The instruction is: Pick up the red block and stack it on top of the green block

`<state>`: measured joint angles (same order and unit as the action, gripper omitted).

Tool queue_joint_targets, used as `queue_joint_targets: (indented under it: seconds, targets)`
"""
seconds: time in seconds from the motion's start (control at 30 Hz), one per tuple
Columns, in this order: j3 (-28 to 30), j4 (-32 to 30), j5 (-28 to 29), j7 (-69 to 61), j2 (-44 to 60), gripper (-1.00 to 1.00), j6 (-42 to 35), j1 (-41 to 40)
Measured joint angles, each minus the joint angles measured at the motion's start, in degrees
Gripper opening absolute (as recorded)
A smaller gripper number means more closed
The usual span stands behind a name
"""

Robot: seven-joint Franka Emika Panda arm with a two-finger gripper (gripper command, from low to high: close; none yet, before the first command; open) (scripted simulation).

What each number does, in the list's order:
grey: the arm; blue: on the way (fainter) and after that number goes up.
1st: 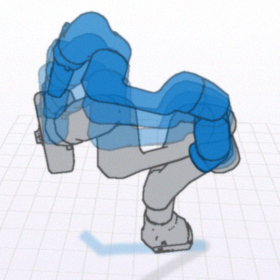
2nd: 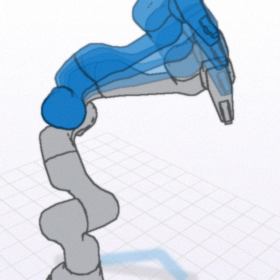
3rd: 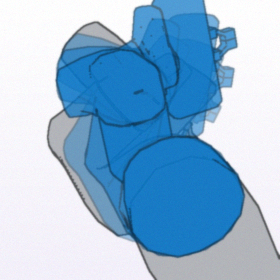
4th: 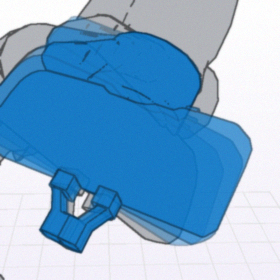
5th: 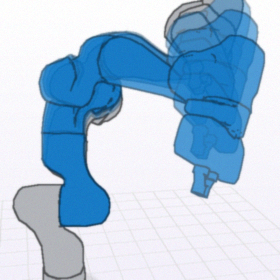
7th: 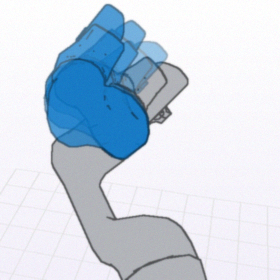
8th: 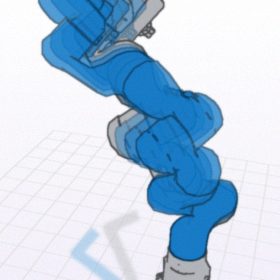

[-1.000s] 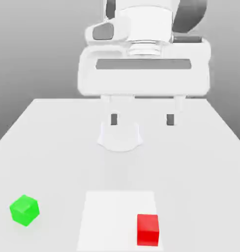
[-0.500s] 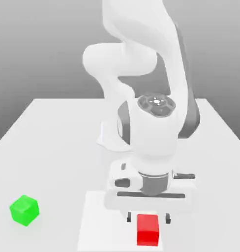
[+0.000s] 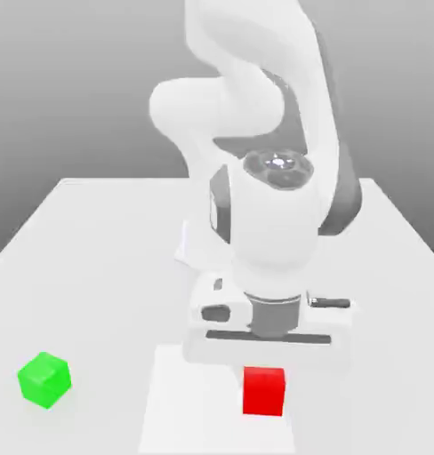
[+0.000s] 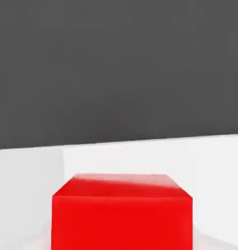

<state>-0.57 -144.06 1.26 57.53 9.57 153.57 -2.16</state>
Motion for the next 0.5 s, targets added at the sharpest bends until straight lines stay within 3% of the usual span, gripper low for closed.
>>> queue_joint_targets:
  seconds: [0.27, 0.37, 0.4, 0.5]
  targets:
    - [12.40, -0.95, -3.80, -0.94, -3.07, -1.00, -2.19, -14.53]
    - [12.71, -0.22, -7.56, -3.31, 2.41, -1.00, 2.34, -17.55]
    - [12.10, -0.09, -8.65, -4.07, 4.35, 1.00, 4.09, -18.25]
    - [12.10, -0.09, -8.65, -4.07, 4.35, 1.00, 4.09, -18.25]
